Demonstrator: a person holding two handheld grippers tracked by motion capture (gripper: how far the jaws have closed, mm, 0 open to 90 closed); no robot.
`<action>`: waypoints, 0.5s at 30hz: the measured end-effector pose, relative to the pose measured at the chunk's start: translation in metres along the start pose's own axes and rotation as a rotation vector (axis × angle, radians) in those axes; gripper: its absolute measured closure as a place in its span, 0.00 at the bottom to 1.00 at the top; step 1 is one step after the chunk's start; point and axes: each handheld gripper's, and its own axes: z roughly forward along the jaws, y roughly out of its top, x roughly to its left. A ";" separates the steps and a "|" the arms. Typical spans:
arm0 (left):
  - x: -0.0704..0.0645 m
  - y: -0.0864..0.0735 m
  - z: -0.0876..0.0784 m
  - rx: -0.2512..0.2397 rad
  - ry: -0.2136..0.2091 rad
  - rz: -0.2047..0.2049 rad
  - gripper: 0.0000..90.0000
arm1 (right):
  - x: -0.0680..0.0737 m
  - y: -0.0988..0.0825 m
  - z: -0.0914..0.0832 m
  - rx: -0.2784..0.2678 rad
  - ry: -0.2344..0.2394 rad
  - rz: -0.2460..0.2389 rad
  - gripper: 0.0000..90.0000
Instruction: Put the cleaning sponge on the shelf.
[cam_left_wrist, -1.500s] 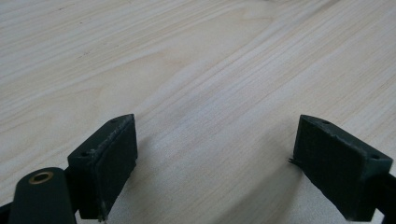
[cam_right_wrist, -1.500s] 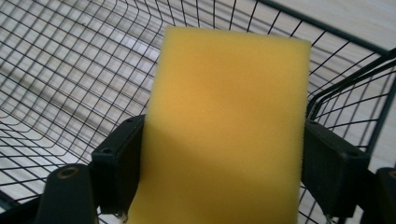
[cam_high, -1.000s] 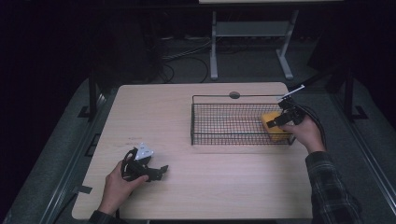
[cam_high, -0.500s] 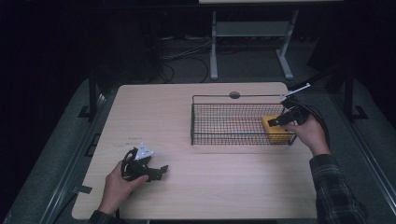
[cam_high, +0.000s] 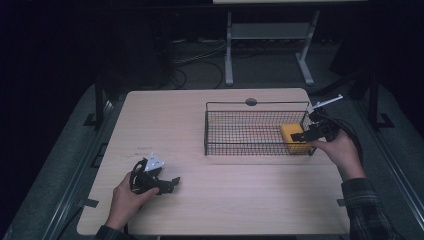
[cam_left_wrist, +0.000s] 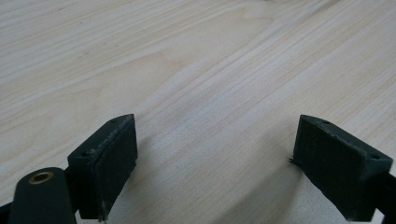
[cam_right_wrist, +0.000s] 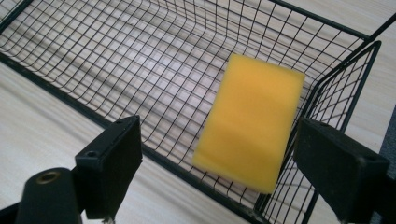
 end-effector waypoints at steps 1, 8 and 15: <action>0.000 0.000 0.000 -0.001 0.000 0.000 0.14 | 0.000 0.000 0.000 0.000 0.000 0.000 0.17; 0.000 0.000 0.000 0.000 0.000 0.000 0.14 | 0.008 -0.015 -0.011 -0.023 0.017 -0.008 0.17; 0.000 0.000 0.000 0.000 0.001 0.002 0.14 | 0.019 -0.032 -0.020 -0.044 0.027 -0.017 0.17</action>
